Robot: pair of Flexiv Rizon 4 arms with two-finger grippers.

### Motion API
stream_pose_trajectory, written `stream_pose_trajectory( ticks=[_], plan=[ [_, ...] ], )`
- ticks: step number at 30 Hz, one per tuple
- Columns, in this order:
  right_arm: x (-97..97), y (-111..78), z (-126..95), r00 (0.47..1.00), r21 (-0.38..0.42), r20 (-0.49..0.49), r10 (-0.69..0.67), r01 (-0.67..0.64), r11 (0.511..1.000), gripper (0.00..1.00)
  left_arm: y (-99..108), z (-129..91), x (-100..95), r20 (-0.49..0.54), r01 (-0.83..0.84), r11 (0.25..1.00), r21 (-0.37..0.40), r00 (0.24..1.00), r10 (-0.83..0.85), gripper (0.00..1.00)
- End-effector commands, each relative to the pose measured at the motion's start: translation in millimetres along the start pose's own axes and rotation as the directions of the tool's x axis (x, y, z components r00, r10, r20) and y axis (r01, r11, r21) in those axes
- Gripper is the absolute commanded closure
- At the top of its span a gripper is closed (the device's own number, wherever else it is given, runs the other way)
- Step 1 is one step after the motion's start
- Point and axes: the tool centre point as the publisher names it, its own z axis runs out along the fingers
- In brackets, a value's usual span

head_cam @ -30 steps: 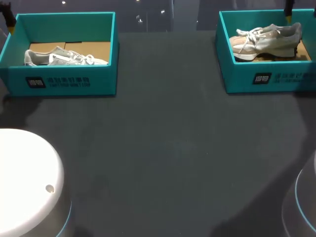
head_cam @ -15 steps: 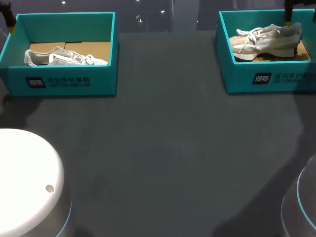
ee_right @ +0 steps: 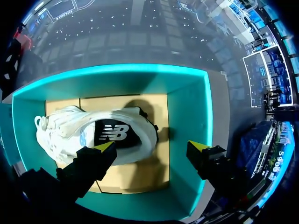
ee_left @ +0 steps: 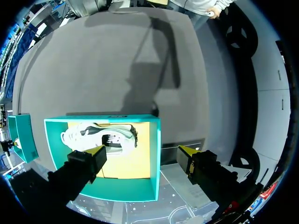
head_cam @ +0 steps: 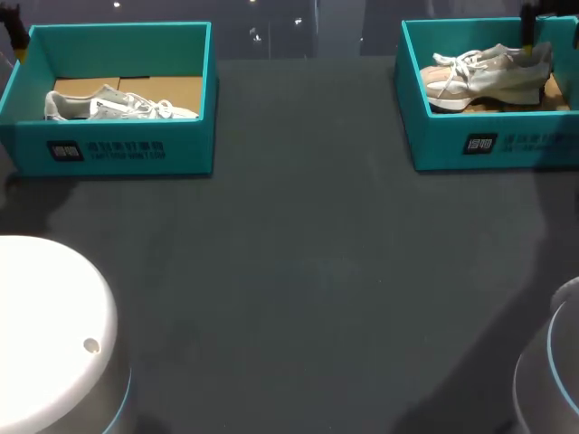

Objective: Take the shoe out of the shoebox, open the shoe tongue, remove and reinsert the insole, then place the shoe into the shoebox

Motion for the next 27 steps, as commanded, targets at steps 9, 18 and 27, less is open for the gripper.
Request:
stream_pose_trajectory(
  ticks=[9, 18, 27],
  plan=[
    [-2.2, 11.1, 28.0, 1.0, 0.035, -0.015, 0.014, -0.014, 0.999, 0.08, 0.5, -0.3, 0.4, -0.001, -0.001, 1.0, 0.001, 1.0, 0.001, 0.0],
    [-0.6, 12.2, 40.2, 0.999, 0.043, -0.036, 0.015, -0.013, 0.999, 0.21, 0.5, -0.3, 0.4, -0.001, -0.001, 1.0, 0.001, 1.0, 0.001, 0.0],
    [2.2, 11.4, 51.7, 0.998, 0.065, -0.061, 0.017, -0.013, 0.998, 0.18, 0.5, -0.3, 0.4, -0.001, -0.001, 1.0, 0.001, 1.0, 0.001, 0.0]
  ],
)
